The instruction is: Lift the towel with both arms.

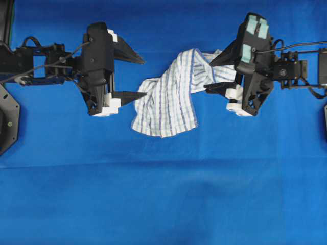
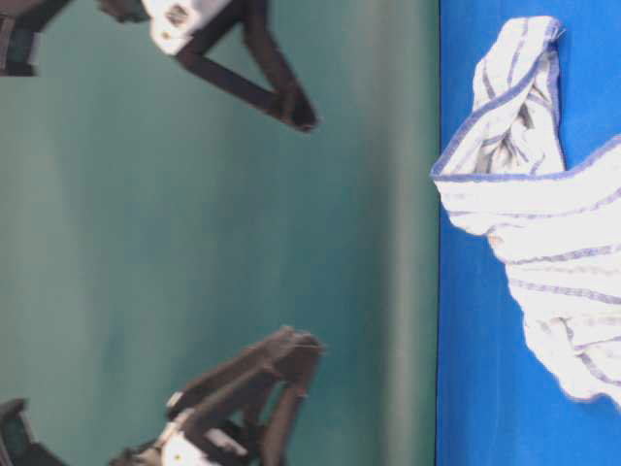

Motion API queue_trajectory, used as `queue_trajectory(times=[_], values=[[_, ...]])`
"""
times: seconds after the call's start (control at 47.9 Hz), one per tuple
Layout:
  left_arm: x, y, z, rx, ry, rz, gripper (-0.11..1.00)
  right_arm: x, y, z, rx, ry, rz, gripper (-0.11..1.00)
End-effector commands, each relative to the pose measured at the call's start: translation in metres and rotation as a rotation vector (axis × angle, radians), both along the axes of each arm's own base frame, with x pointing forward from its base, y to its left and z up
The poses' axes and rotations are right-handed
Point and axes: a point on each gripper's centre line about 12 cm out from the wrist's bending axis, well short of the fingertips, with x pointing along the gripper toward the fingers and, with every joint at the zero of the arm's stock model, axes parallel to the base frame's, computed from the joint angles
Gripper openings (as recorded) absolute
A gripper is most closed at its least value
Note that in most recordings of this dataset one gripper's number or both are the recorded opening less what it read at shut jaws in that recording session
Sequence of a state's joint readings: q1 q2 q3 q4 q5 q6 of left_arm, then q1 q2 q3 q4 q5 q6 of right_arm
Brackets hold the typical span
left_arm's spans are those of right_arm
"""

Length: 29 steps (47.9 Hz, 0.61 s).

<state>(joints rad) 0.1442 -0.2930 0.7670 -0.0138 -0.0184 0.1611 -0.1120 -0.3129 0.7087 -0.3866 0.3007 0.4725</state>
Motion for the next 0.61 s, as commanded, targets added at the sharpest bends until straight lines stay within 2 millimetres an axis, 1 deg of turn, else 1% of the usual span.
queue_trajectory(times=[0.0, 0.167, 0.251, 0.376, 0.585], values=[[0.002, 0.000, -0.003, 0.002, -0.028, 0.001, 0.90, 0.004, -0.002, -0.003, 0.007, -0.041, 0.009, 0.66], [0.000, -0.001, -0.032, 0.000, -0.012, 0.000, 0.90, 0.010, -0.003, -0.029, 0.029, -0.046, 0.030, 0.66], [0.000, 0.000, -0.044, -0.001, -0.003, 0.003, 0.90, 0.014, -0.004, -0.037, 0.036, -0.046, 0.036, 0.66], [0.000, 0.000, -0.062, -0.006, 0.018, 0.005, 0.90, 0.018, -0.006, -0.052, 0.044, -0.015, 0.034, 0.66], [0.007, 0.001, -0.090, -0.013, 0.062, 0.005, 0.90, 0.024, -0.008, -0.088, 0.064, 0.068, 0.031, 0.66]])
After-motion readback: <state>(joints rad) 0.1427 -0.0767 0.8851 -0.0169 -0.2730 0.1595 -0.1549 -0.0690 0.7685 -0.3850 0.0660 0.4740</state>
